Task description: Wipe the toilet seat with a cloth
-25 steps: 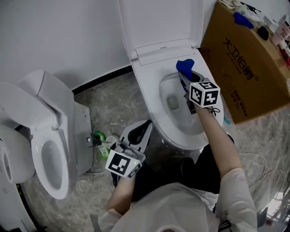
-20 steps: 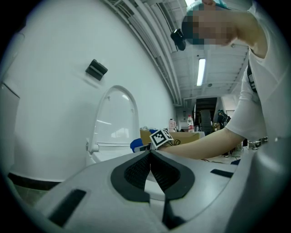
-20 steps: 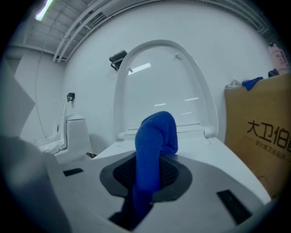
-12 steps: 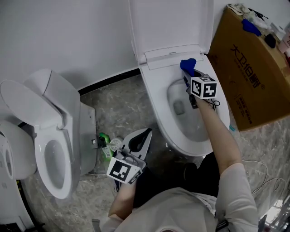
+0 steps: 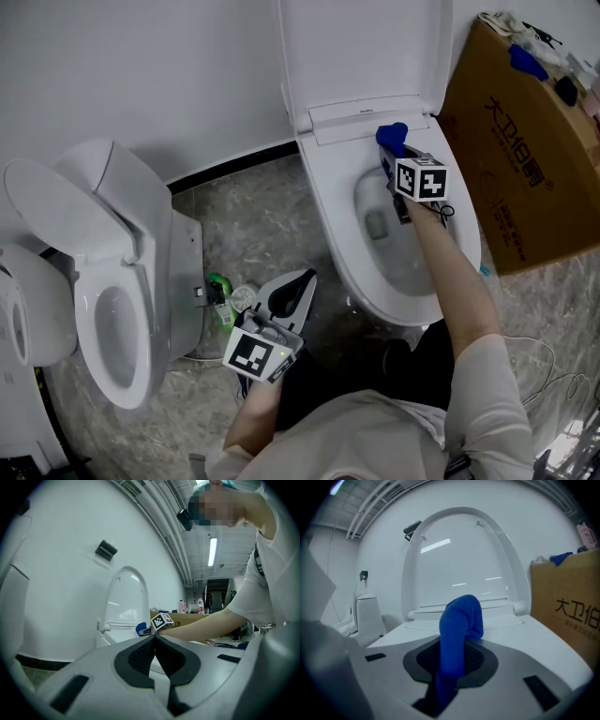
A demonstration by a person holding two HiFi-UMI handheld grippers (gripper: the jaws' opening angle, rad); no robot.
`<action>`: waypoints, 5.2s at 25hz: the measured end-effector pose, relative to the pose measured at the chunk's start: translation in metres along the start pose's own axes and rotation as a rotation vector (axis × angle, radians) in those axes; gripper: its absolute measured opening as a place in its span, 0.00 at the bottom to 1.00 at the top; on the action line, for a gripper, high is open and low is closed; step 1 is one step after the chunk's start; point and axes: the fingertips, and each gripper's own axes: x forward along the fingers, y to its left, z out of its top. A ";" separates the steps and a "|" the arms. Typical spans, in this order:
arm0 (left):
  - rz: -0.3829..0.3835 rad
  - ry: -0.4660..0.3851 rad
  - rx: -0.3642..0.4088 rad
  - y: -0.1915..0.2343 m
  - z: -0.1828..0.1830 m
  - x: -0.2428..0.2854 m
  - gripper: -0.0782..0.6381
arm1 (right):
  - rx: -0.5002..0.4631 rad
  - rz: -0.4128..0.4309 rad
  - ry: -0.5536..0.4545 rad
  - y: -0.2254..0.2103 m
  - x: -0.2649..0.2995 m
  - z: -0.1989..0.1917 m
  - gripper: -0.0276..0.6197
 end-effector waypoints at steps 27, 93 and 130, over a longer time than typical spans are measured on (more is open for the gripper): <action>-0.001 -0.006 -0.019 0.000 -0.004 -0.011 0.12 | -0.014 0.041 0.030 0.042 0.014 -0.001 0.12; -0.012 -0.062 -0.020 -0.014 0.008 -0.021 0.12 | -0.162 0.341 0.208 0.170 -0.040 -0.042 0.12; -0.059 -0.107 -0.083 -0.021 0.014 -0.016 0.12 | -0.252 0.459 0.310 0.199 -0.099 -0.073 0.12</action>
